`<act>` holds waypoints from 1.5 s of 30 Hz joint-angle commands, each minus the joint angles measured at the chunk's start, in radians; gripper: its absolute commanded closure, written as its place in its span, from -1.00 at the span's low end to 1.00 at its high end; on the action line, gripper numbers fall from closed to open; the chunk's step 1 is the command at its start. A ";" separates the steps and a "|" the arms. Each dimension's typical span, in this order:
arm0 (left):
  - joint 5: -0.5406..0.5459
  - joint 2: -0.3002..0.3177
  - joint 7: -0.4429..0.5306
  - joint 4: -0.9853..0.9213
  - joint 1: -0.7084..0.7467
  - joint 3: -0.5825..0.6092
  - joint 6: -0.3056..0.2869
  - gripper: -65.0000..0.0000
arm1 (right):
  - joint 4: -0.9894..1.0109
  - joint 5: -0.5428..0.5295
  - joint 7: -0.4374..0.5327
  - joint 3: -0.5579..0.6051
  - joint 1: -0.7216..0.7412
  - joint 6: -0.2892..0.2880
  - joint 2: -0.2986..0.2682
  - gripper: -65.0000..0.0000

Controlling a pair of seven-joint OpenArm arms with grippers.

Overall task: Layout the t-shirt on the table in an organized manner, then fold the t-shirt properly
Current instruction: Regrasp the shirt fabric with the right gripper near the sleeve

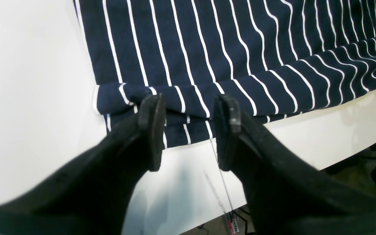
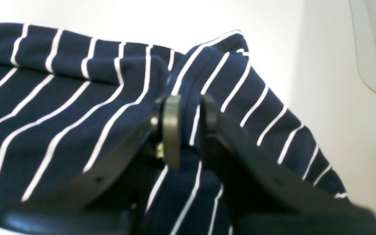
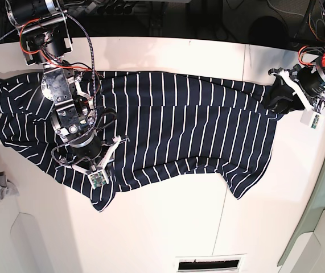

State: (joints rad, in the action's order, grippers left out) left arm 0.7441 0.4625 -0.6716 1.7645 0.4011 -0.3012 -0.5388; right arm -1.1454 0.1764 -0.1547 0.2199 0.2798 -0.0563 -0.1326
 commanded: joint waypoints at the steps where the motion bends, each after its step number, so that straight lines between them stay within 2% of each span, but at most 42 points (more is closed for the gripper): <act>1: 0.014 0.014 0.025 0.013 -0.005 -0.008 -0.007 0.17 | -0.018 0.004 0.023 -0.005 0.024 0.034 -0.003 0.66; 4: 0.014 0.014 0.025 0.013 -0.005 -0.008 -0.007 0.17 | -0.017 0.004 0.023 -0.024 0.024 0.072 -0.003 0.66; 11: 0.014 0.014 0.025 0.013 -0.005 -0.008 -0.007 0.17 | 0.023 0.003 0.024 -0.093 0.024 0.068 -0.003 0.66; 13: 0.014 0.014 0.025 0.013 -0.005 -0.008 -0.007 0.17 | 0.047 -0.004 0.026 -0.095 0.024 0.037 -0.003 0.66; 15: 0.015 0.014 0.025 0.013 -0.005 -0.008 -0.007 0.17 | 0.067 -0.047 0.032 -0.094 0.024 -0.020 -0.003 0.65; 17: 0.014 0.014 0.025 0.013 -0.005 -0.008 -0.007 0.17 | 0.072 -0.095 0.058 -0.094 0.014 -0.045 -0.003 0.47; 20: 0.014 0.014 0.025 0.013 -0.005 -0.008 -0.007 0.17 | 0.072 -0.110 0.113 -0.094 -0.003 -0.055 -0.002 0.08; 22: 0.014 0.014 0.026 0.013 -0.005 -0.008 -0.007 0.17 | 0.072 -0.109 0.113 -0.094 -0.006 -0.064 -0.002 -0.02; 33: 0.015 0.014 0.024 0.013 -0.004 -0.008 -0.007 0.17 | 0.086 -0.109 0.140 -0.093 0.013 -0.037 -0.002 -0.02; 39: 0.014 0.014 0.024 0.013 -0.004 -0.008 -0.007 0.17 | 0.207 -0.105 0.189 -0.093 0.090 -0.037 0.006 -0.02; 45: 0.015 0.014 0.024 0.013 -0.005 -0.007 -0.007 0.17 | 0.292 -0.106 0.188 -0.093 0.132 -0.048 0.029 -0.02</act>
State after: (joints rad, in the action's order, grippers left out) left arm 0.7448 0.4629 -0.6682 1.7645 0.4011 -0.3012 -0.5388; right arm -0.8410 0.0750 0.0074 0.1284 0.3851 -0.1009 -0.1070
